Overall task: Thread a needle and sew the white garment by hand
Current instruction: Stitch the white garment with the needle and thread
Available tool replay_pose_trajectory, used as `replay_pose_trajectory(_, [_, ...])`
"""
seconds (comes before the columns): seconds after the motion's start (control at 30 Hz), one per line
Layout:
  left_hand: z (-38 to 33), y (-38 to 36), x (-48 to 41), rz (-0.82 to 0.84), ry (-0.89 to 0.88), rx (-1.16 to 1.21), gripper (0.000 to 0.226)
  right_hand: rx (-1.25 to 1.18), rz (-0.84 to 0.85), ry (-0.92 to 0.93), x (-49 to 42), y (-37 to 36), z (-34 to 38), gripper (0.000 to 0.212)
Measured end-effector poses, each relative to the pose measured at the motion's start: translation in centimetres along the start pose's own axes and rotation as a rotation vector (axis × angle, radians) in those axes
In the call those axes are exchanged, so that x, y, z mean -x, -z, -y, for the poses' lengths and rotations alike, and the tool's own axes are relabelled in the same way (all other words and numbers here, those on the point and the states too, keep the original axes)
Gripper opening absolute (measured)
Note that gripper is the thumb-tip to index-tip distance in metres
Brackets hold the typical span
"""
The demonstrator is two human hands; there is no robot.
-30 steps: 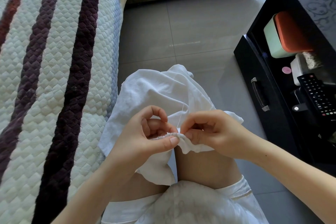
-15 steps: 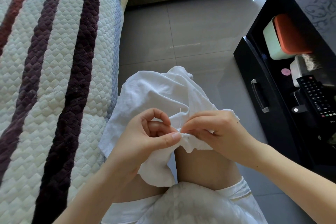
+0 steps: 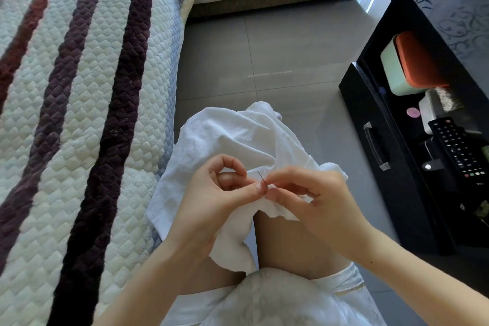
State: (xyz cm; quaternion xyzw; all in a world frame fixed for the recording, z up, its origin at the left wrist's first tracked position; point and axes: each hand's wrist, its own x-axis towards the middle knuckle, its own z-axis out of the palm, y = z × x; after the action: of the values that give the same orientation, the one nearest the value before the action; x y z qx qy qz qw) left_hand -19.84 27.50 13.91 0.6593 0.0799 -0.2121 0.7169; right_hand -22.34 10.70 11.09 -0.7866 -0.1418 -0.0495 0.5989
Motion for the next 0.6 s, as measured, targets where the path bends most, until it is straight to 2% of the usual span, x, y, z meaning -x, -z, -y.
replay_pose_trajectory(0.07, [-0.1, -0.1, 0.1, 0.0, -0.007, 0.021, 0.037, 0.01, -0.02, 0.007, -0.1, 0.0, 0.1, 0.016])
replay_pose_trajectory(0.17, [-0.1, -0.1, 0.2, 0.011, -0.003, 0.048, 0.035, 0.0, -0.064, -0.012, 0.1, -0.4, 0.2, 0.003])
replay_pose_trajectory(0.23, [-0.1, -0.2, 0.2, 0.006, 0.013, 0.07, 0.034, 0.079, -0.12, 0.016, 0.3, -0.6, 0.4, 0.012])
replay_pose_trajectory(0.37, [0.2, -0.7, 0.4, -0.031, 0.022, 0.133, 0.034, 0.29, -0.219, 0.161, 0.6, -0.5, 0.7, 0.008])
replay_pose_trajectory(0.6, [0.8, -1.3, 0.2, -0.096, 0.009, 0.061, 0.033, 0.218, -0.279, 0.203, 1.5, 0.3, 1.6, 0.007])
